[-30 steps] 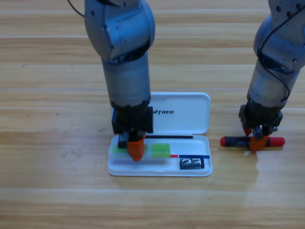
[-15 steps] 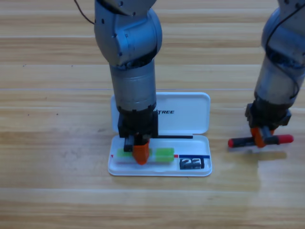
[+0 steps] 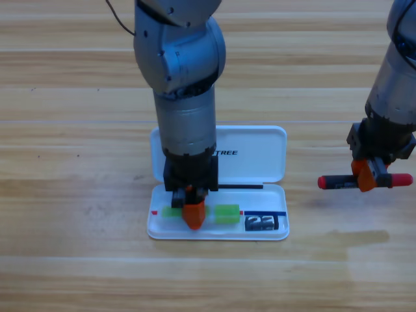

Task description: Clean up eraser and pencils

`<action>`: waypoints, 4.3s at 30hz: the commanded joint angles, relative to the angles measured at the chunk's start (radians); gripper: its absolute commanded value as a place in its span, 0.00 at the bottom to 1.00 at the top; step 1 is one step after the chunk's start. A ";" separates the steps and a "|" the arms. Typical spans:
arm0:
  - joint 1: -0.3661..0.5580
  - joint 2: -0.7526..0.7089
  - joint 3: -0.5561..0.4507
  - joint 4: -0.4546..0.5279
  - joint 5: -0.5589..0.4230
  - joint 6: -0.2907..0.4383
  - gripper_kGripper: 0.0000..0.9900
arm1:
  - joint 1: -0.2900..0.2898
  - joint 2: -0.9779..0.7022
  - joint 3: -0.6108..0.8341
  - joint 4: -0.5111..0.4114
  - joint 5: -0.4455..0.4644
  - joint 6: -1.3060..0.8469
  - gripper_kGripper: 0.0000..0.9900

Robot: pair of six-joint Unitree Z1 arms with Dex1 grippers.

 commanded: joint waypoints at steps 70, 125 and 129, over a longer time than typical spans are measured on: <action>0.734 -0.539 0.315 0.076 -0.235 0.404 1.00 | 0.312 0.296 -0.514 0.075 -0.017 0.308 1.00; 0.516 0.079 0.064 -0.285 -0.814 0.148 0.00 | 0.142 -0.500 0.168 -0.229 0.709 0.366 1.00; 0.484 0.058 0.064 -0.275 -0.807 0.145 0.00 | 0.142 -0.502 0.178 -0.234 0.712 0.366 1.00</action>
